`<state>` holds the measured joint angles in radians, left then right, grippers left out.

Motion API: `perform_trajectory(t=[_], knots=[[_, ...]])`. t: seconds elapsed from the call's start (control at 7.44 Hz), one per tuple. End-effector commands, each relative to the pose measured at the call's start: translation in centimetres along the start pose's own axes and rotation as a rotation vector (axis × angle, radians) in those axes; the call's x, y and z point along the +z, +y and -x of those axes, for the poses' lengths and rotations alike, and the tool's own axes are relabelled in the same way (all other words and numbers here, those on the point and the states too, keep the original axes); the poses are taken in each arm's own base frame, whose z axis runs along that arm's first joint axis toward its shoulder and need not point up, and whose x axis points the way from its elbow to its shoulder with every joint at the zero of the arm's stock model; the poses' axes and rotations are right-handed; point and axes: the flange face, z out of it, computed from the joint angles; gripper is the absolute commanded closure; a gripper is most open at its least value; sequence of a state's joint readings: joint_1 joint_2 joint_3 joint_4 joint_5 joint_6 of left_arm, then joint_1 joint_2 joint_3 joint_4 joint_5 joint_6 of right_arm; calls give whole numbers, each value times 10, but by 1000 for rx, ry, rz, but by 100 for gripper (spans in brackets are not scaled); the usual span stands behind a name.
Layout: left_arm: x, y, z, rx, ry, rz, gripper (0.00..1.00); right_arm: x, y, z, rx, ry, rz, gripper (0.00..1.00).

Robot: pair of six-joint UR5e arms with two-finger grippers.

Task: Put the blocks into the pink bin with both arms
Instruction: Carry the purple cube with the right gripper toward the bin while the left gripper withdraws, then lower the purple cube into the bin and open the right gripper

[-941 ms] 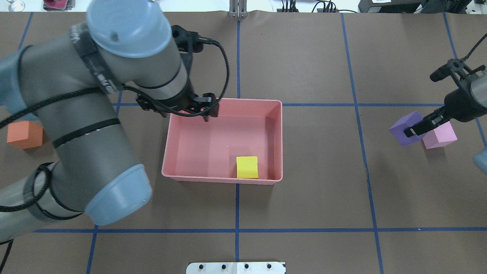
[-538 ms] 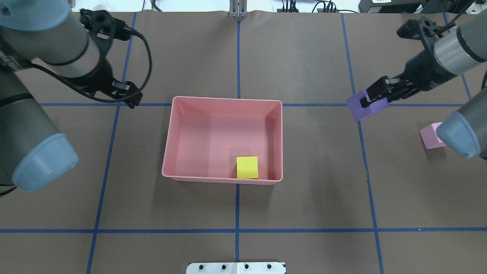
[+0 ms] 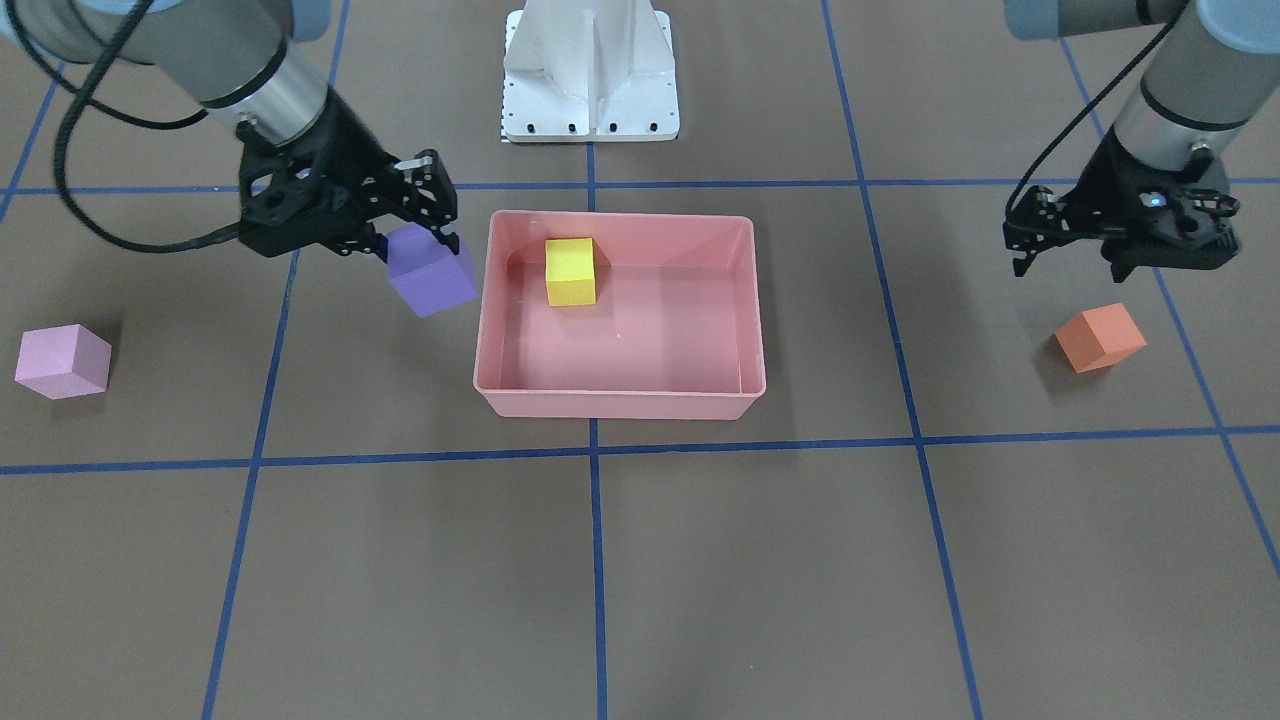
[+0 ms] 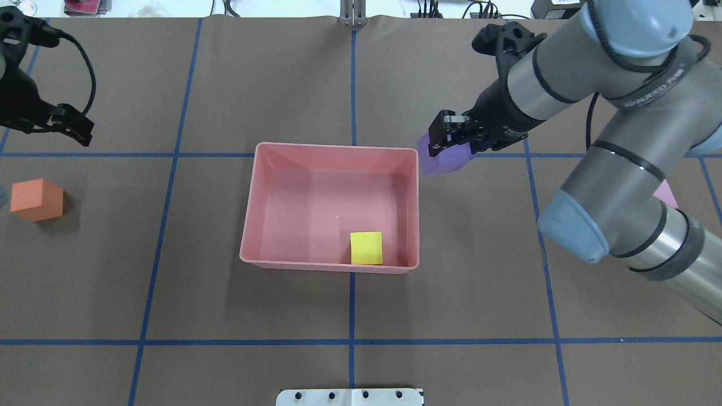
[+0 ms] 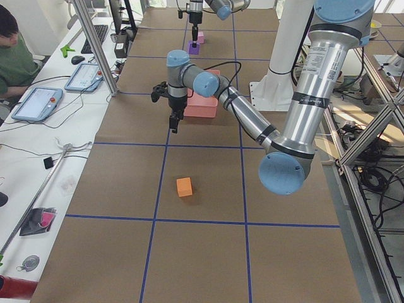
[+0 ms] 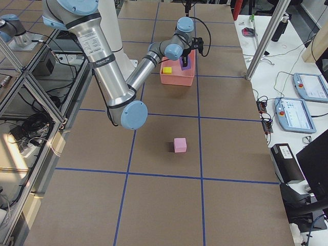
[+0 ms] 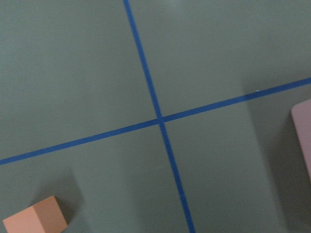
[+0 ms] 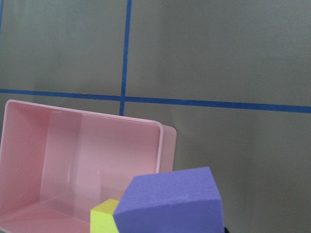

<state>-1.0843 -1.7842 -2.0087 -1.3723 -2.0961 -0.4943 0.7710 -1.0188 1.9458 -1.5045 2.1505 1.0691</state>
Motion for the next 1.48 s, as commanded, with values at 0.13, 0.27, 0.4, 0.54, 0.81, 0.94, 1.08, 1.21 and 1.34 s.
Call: perform_trajectory(t=[0.13,0.27,0.4,0.54,0.81,0.94,1.08,1.21,1.34], knots=[[82,12,97,-114,-7,-42,1,31,44,109,-26,35,-59,100],[109,21,119,-156,8,-69,1,56,69,136,-57,71,-78,100],[135,30,138,-196,34,-104,1,72,69,149,-61,90,-75,100],[144,31,143,-222,53,-126,1,92,65,158,-59,119,-72,100],[143,31,144,-229,54,-128,1,121,56,184,-11,147,-55,100],[148,39,150,-235,47,-117,1,132,63,190,30,152,-41,100],[148,40,150,-237,47,-115,1,135,63,189,21,158,-37,20],[149,41,148,-264,49,-113,1,129,64,190,12,145,-39,1],[154,42,144,-266,49,-105,1,125,64,193,10,138,-43,1]])
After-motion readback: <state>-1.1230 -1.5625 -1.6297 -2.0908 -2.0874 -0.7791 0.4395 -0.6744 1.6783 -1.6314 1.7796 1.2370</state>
